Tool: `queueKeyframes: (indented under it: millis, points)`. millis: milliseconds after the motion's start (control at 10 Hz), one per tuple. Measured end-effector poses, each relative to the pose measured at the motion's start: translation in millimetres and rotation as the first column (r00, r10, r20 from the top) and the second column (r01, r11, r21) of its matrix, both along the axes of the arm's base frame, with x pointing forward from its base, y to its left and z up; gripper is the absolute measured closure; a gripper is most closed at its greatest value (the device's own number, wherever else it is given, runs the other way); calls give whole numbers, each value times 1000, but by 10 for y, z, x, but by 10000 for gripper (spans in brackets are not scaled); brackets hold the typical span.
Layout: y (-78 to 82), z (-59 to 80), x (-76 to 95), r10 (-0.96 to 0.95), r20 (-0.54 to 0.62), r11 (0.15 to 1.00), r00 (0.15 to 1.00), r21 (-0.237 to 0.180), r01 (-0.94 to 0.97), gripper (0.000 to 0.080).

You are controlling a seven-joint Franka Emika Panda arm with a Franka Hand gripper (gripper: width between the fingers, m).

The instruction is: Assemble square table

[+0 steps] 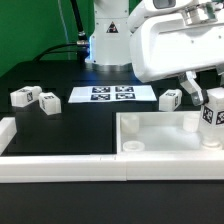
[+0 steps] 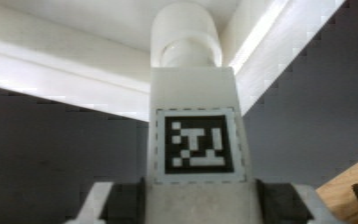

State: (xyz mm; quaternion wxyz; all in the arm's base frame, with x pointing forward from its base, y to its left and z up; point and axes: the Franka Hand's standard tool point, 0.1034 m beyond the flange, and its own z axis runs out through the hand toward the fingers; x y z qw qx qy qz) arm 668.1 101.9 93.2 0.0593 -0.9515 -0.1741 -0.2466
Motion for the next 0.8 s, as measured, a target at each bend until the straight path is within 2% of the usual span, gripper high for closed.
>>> queueKeyframes:
  millis: [200, 800]
  points:
    - [-8, -44, -2, -6, 11, 1000, 1000, 0, 6, 509]
    - [-5, -54, -27, -26, 94, 1000, 995, -5, 26, 509]
